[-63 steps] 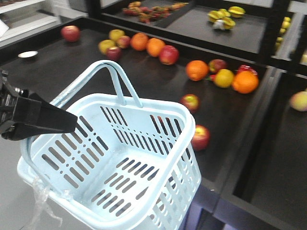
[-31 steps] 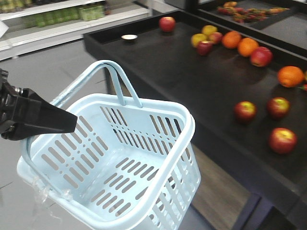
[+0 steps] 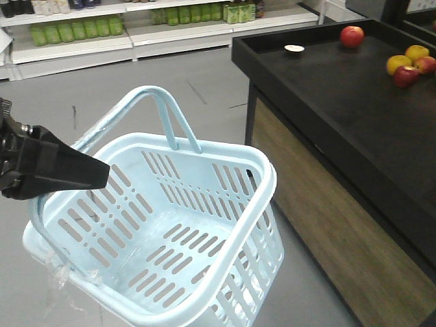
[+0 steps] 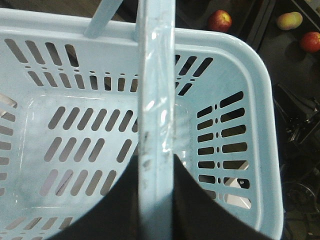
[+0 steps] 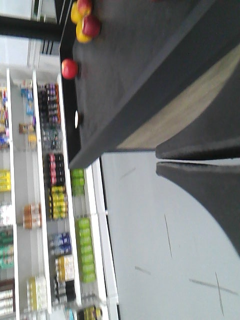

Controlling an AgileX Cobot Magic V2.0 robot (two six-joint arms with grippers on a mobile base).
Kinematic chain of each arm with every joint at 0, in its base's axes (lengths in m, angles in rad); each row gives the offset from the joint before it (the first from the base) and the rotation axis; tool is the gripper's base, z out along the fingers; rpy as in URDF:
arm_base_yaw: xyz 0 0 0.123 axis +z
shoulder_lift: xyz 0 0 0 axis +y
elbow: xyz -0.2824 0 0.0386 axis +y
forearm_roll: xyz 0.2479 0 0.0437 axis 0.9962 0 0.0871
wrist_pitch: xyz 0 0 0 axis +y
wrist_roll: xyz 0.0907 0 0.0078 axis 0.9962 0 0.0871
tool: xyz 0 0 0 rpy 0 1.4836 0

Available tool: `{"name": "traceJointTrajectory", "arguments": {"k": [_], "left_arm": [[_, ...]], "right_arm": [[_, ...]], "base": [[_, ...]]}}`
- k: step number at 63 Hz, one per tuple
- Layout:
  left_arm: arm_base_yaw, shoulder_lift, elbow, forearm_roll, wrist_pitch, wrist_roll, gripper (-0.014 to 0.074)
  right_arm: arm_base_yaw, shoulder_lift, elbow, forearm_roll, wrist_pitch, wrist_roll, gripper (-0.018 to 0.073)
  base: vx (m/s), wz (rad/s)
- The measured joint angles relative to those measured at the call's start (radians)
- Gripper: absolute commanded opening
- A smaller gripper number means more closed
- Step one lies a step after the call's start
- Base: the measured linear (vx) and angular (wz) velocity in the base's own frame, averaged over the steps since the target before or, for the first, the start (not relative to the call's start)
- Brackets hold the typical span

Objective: Pick three apples into basket with both arms
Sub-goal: 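Turn the base away from the table holding the basket in left gripper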

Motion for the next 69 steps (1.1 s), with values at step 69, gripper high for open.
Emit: {"name": "traceJointTrajectory", "arguments": {"k": [69], "left_arm": [[0.0,-0.001,0.0,-0.001,0.0,0.0,-0.0008]], "right_arm": [[0.0,0.0,0.0,0.0,0.0,0.0,-0.0001]], "base": [[-0.06,0.35]]}}
